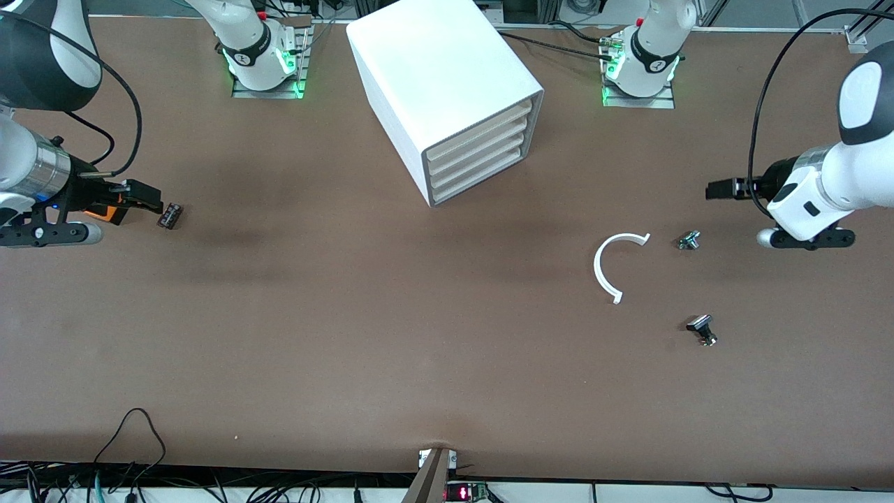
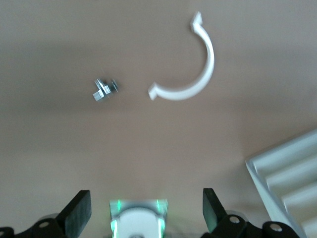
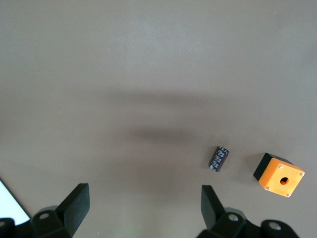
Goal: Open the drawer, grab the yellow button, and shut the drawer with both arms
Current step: 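Move the left gripper toward the cabinet's lowest drawer handle, then grasp the drawer handle with the left gripper while the right gripper rises, then pull the drawer open with the left gripper while the right gripper approaches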
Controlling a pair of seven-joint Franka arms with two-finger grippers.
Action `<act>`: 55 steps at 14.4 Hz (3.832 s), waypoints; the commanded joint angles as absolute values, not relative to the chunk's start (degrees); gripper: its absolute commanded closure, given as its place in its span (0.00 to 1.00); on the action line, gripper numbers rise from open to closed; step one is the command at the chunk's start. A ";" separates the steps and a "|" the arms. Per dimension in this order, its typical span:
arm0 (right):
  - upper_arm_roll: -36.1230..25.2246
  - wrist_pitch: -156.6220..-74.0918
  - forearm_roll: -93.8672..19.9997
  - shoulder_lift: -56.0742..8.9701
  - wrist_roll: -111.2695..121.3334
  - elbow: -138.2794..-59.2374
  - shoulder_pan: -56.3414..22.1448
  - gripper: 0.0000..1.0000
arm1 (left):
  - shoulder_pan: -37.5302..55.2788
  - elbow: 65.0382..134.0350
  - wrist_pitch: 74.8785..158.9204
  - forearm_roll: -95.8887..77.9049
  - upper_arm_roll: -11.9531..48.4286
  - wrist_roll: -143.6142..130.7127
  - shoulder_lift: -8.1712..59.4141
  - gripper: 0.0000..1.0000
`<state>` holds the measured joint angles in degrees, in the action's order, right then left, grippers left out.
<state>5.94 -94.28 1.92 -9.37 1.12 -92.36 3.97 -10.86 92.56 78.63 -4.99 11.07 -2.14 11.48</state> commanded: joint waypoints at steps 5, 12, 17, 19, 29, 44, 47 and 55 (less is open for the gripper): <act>7.73 -93.25 -0.34 -8.35 2.02 -91.32 0.44 0.00 | -11.51 93.94 61.80 -19.58 11.86 1.32 17.22 0.00; 7.91 -93.16 -1.85 -8.35 3.85 -91.06 0.44 0.00 | -8.71 104.24 73.19 -35.15 16.94 5.18 23.37 0.01; 8.09 -93.87 -1.85 -8.44 12.13 -90.35 0.09 0.00 | -4.23 110.56 86.99 -45.95 19.42 10.96 24.69 0.01; 8.44 -94.39 -1.85 -8.70 12.22 -89.74 -1.14 0.00 | -3.17 111.09 89.03 -48.86 19.86 14.58 26.09 0.01; 9.14 -101.16 -0.09 -13.09 16.42 -86.13 -8.35 0.00 | -3.08 116.27 90.70 -58.53 24.43 30.41 26.46 0.01; 9.14 -109.42 0.17 -19.24 18.90 -86.48 -9.05 0.00 | -3.78 125.42 97.21 -63.46 30.24 36.38 26.54 0.97; 9.14 -111.27 0.35 -19.34 18.02 -86.22 -11.94 0.00 | -4.39 124.02 97.21 -62.84 29.36 36.65 26.54 1.00; 9.67 -116.54 -0.35 -21.00 23.19 -85.96 -16.61 0.00 | -4.92 115.58 97.38 -58.98 19.52 35.60 27.51 1.00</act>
